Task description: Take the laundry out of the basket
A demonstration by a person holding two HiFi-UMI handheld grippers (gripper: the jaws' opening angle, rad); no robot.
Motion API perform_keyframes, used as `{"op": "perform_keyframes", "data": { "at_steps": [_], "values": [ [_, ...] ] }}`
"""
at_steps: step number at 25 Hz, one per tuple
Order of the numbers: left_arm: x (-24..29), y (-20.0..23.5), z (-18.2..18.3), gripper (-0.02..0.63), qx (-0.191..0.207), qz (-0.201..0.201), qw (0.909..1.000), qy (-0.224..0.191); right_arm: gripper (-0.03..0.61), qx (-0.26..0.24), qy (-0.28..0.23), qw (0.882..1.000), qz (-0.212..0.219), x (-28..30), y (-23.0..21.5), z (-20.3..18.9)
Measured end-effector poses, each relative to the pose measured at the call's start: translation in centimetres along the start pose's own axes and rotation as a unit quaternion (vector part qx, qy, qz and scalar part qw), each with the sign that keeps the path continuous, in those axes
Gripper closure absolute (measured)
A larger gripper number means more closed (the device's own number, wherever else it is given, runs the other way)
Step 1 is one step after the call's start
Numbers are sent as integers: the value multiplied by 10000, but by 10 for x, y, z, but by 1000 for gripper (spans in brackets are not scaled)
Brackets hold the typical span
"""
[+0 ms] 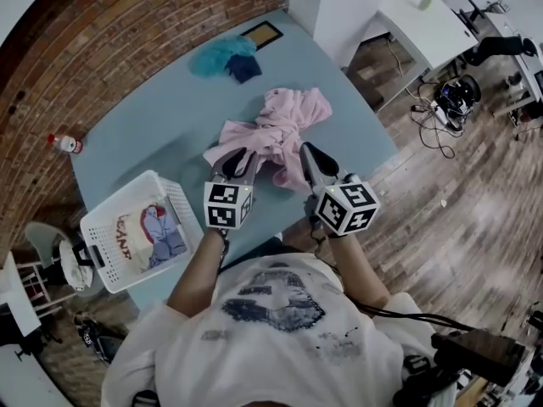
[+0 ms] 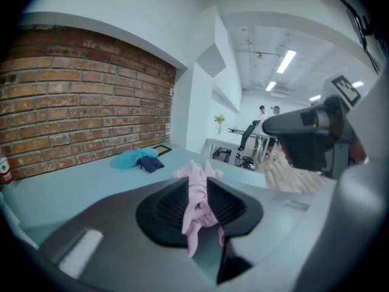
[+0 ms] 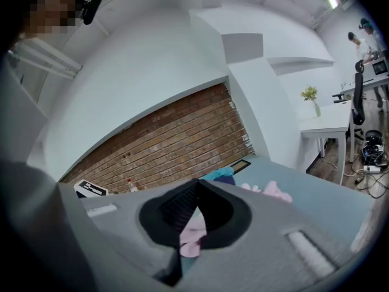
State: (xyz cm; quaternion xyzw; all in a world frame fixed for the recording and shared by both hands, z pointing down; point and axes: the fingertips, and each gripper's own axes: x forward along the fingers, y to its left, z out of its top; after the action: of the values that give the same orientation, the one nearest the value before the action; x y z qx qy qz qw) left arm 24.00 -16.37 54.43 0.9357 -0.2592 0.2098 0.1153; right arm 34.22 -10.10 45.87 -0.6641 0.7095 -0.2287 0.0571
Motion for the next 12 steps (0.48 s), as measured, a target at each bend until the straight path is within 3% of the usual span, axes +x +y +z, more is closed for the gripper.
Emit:
{"op": "perform_keyframes", "data": {
  "at_steps": [7, 12],
  "values": [
    [-7, 0, 12, 544, 15, 27, 9998, -173, 581, -16, -17, 10000, 4, 0, 3, 1],
    [-10, -1, 21, 590, 49, 56, 9995, -295, 581, -43, -47, 10000, 21, -1, 4, 3]
  ]
}}
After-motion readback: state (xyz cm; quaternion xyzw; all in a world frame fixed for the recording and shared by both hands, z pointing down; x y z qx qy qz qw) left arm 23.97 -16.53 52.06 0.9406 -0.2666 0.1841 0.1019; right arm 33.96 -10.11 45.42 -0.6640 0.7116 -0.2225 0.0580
